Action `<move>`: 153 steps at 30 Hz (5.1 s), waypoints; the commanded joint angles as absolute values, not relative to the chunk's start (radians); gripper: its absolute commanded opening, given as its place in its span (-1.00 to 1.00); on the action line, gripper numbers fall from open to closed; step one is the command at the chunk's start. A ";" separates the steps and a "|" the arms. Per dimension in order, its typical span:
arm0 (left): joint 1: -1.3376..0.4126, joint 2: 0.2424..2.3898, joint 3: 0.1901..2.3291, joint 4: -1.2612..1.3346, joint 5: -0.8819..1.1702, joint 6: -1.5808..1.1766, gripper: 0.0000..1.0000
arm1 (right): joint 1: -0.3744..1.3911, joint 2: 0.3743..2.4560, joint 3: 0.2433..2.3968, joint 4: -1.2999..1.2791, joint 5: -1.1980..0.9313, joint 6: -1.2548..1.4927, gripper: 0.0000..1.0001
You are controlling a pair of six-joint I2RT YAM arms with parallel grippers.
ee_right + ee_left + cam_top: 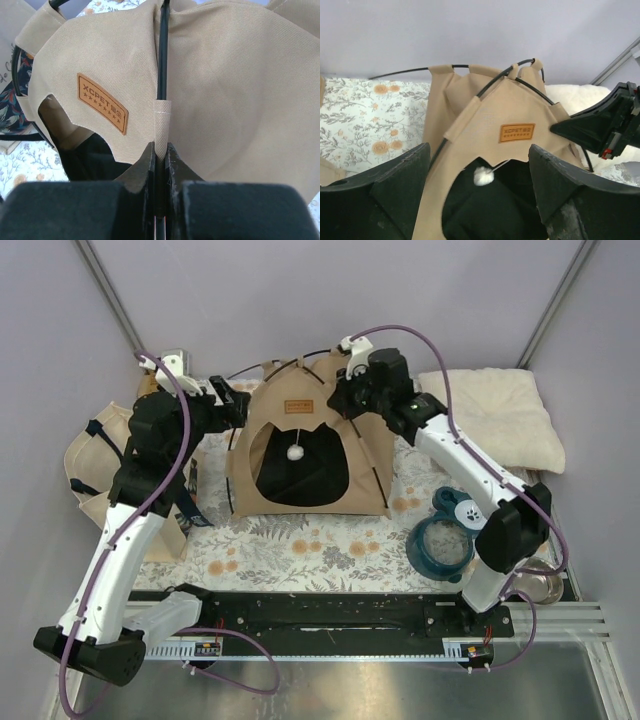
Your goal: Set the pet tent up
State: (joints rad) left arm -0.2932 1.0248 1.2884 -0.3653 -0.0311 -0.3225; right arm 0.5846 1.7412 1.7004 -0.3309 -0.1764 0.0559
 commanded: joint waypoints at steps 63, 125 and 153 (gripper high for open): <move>-0.247 0.672 1.075 -0.430 -0.236 -0.362 0.68 | 1.072 2.051 2.289 -0.903 0.788 0.617 -0.02; -0.247 0.684 1.281 -0.347 0.261 -0.282 0.71 | 0.770 1.151 1.404 0.055 0.496 -0.400 -1.00; -0.248 1.038 1.163 -0.158 0.597 -0.483 0.72 | 0.486 1.071 1.192 -0.256 -0.407 -0.295 -0.60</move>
